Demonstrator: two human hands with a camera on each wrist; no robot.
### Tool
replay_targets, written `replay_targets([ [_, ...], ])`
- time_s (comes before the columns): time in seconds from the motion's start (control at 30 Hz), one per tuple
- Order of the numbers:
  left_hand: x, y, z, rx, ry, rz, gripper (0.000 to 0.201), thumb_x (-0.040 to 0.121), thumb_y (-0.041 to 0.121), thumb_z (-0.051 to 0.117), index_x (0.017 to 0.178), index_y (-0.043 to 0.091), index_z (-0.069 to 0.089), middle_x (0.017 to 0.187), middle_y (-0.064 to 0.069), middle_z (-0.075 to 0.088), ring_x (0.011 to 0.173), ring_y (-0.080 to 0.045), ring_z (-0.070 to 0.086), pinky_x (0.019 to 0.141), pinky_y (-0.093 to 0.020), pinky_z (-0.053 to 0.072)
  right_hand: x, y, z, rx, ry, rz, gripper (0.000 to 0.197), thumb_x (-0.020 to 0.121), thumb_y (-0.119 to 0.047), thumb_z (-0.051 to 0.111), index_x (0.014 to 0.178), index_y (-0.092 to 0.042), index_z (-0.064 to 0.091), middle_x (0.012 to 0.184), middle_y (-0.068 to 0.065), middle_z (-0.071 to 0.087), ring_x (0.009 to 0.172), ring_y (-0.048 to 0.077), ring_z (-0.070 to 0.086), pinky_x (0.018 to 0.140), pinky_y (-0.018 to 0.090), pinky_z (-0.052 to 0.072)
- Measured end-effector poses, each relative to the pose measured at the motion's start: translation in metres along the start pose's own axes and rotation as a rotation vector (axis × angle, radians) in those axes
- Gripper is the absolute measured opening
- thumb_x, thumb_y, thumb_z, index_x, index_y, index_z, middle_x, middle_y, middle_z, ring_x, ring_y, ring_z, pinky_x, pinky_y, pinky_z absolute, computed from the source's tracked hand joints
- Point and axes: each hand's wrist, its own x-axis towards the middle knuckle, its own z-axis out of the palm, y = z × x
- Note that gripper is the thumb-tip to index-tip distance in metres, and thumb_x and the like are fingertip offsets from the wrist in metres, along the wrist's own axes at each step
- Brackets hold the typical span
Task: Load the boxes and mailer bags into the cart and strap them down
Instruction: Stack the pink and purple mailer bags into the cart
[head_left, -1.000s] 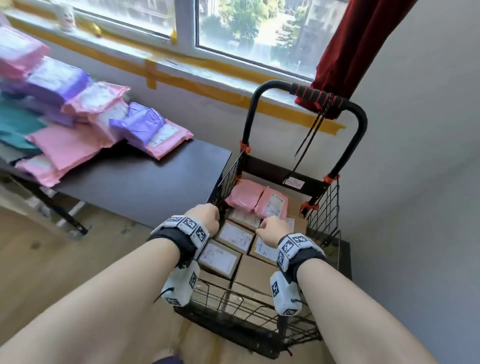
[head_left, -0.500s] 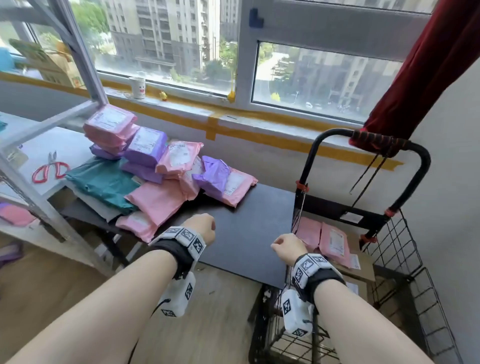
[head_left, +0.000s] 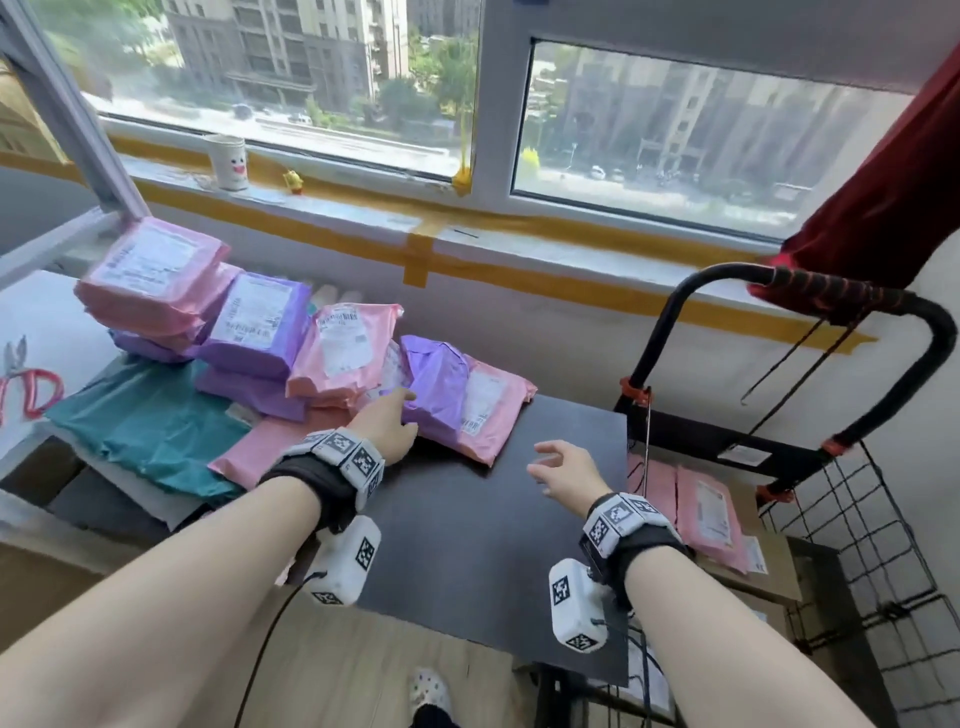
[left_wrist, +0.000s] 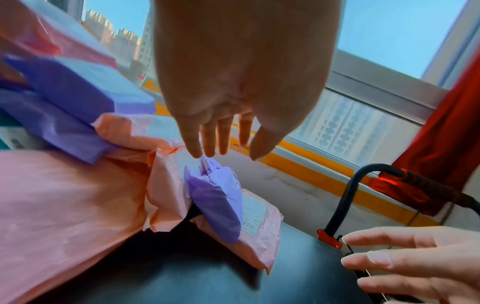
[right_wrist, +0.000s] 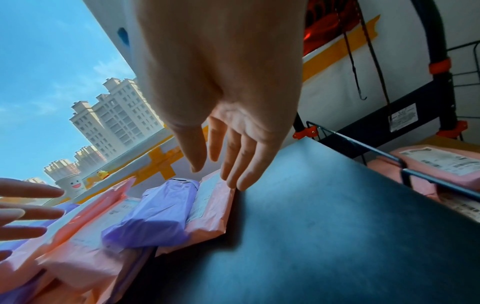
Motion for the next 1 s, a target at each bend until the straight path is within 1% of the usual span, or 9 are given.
replay_targets([
  [0.13, 0.05, 0.007, 0.008, -0.045, -0.03, -0.095, 0.054, 0.091, 0.014, 0.052, 0.142, 0.008, 0.033, 0.144, -0.013, 0.042, 0.131, -0.029, 0.043, 0.107, -0.032, 0.031, 0.048, -0.001, 0.007, 0.129, -0.016, 0.103, 0.041, 0.086, -0.005, 0.064, 0.125, -0.002, 0.052, 0.102, 0.011, 0.058, 0.085, 0.022, 0.055, 0.061, 0.024, 0.046],
  [0.23, 0.083, 0.011, 0.018, 0.029, -0.044, -0.149, 0.056, 0.092, 0.018, 0.05, 0.143, 0.006, 0.031, 0.146, -0.015, 0.037, 0.133, -0.029, 0.038, 0.11, -0.036, 0.031, 0.081, -0.002, 0.013, 0.223, -0.009, 0.17, 0.043, 0.087, -0.005, 0.063, 0.127, 0.0, 0.049, 0.107, 0.014, 0.056, 0.087, 0.023, 0.055, 0.067, 0.028, 0.049],
  [0.37, 0.114, 0.012, 0.033, 0.095, -0.101, -0.257, 0.056, 0.094, 0.025, 0.047, 0.142, 0.003, 0.027, 0.143, -0.019, 0.038, 0.131, -0.035, 0.04, 0.108, -0.04, 0.033, 0.116, 0.003, 0.027, 0.275, 0.031, 0.224, 0.043, 0.086, -0.005, 0.064, 0.127, 0.001, 0.049, 0.105, 0.013, 0.056, 0.087, 0.024, 0.057, 0.088, 0.039, 0.051],
  [0.5, 0.138, 0.013, 0.04, 0.005, -0.079, -0.386, 0.052, 0.094, 0.026, 0.048, 0.137, 0.003, 0.032, 0.135, -0.022, 0.048, 0.126, -0.04, 0.043, 0.103, -0.039, 0.035, 0.135, 0.008, 0.041, 0.308, 0.053, 0.251, 0.03, 0.08, -0.004, 0.067, 0.105, 0.013, 0.063, 0.084, 0.009, 0.061, 0.08, 0.019, 0.055, 0.08, 0.036, 0.05],
  [0.7, 0.162, 0.012, 0.047, -0.135, -0.095, -0.534, 0.045, 0.094, 0.021, 0.048, 0.128, -0.008, 0.048, 0.13, -0.023, 0.054, 0.121, -0.037, 0.05, 0.097, -0.035, 0.038, 0.145, 0.015, 0.04, 0.31, 0.137, 0.251, 0.019, 0.074, 0.001, 0.071, 0.093, -0.002, 0.071, 0.086, 0.007, 0.067, 0.085, 0.02, 0.062, 0.09, 0.037, 0.052],
  [0.83, 0.17, 0.009, 0.056, -0.226, -0.062, -0.573, 0.046, 0.094, 0.026, 0.049, 0.126, -0.007, 0.052, 0.128, -0.024, 0.055, 0.119, -0.037, 0.052, 0.097, -0.034, 0.039, 0.153, 0.026, 0.035, 0.326, 0.172, 0.261, 0.018, 0.069, -0.003, 0.076, 0.07, -0.017, 0.066, 0.085, 0.006, 0.071, 0.088, 0.025, 0.068, 0.088, 0.044, 0.054],
  [0.9, 0.173, 0.008, 0.061, -0.265, -0.015, -0.545, 0.042, 0.095, 0.028, 0.048, 0.117, -0.007, 0.058, 0.123, -0.025, 0.057, 0.115, -0.038, 0.053, 0.096, -0.035, 0.038, 0.154, 0.031, 0.032, 0.357, 0.18, 0.265, 0.019, 0.071, -0.004, 0.076, 0.068, -0.019, 0.065, 0.082, 0.006, 0.07, 0.089, 0.027, 0.069, 0.088, 0.047, 0.054],
  [0.97, 0.175, 0.007, 0.065, -0.311, 0.034, -0.519, 0.027, 0.094, 0.022, 0.05, 0.087, 0.0, 0.063, 0.104, -0.024, 0.059, 0.098, -0.034, 0.054, 0.087, -0.033, 0.039, 0.152, 0.034, 0.029, 0.387, 0.191, 0.264, 0.017, 0.072, -0.003, 0.075, 0.068, -0.017, 0.065, 0.081, 0.007, 0.069, 0.088, 0.026, 0.068, 0.088, 0.049, 0.054],
  [1.0, 0.176, 0.008, 0.068, -0.323, 0.049, -0.511, 0.026, 0.092, 0.018, 0.052, 0.07, 0.007, 0.057, 0.094, -0.021, 0.056, 0.089, -0.028, 0.051, 0.08, -0.032, 0.038, 0.151, 0.036, 0.026, 0.401, 0.2, 0.264, 0.017, 0.073, -0.003, 0.075, 0.068, -0.016, 0.064, 0.08, 0.007, 0.069, 0.086, 0.025, 0.067, 0.088, 0.049, 0.054],
])
